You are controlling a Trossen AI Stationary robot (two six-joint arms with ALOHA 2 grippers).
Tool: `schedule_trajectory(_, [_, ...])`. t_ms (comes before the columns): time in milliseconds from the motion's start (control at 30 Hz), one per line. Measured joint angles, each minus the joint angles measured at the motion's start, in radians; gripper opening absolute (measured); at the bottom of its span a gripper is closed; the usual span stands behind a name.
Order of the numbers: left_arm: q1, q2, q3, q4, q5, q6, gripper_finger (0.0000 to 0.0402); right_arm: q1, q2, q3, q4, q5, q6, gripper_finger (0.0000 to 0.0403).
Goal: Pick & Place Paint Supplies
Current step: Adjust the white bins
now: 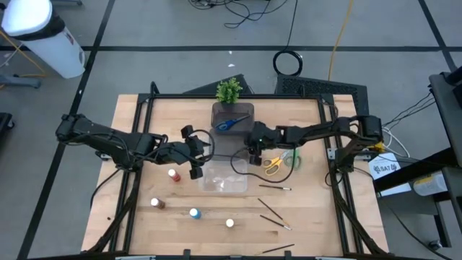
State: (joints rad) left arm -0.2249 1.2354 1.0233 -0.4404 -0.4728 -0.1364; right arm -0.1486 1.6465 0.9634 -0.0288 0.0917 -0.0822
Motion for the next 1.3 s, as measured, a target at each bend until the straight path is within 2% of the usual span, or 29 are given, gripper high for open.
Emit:
schedule_trajectory(333, [0.0,0.0,0.0,0.003,0.0,0.0,0.0186,0.002,-0.148,-0.002,-0.142,0.011,0.001,0.0122])
schedule_trajectory(467, [0.0,0.0,0.0,0.002,0.0,-0.004,0.0186,0.04,-0.209,-0.001,-0.104,-0.018,0.066,0.0119])
schedule_trajectory(567, [0.0,0.0,0.0,0.002,0.0,-0.006,0.0186,0.124,-0.215,0.001,-0.007,-0.039,0.093,0.0118])
schedule_trajectory(700, [0.001,0.0,-0.001,0.008,0.0,-0.006,0.0186,0.272,-0.126,0.026,0.06,0.024,0.099,0.0105])
schedule_trajectory(833, [0.002,0.0,-0.001,0.044,0.0,-0.006,0.0186,0.349,0.008,0.154,-0.011,0.072,0.118,0.0072])
schedule_trajectory(1033, [0.002,0.0,-0.001,0.05,0.0,-0.009,0.0186,0.359,0.155,0.295,-0.239,0.09,0.113,0.0008])
schedule_trajectory(1300, [0.002,0.0,-0.001,0.046,0.0,0.0,0.0186,0.358,0.139,0.314,-0.401,0.095,0.162,0.0011])
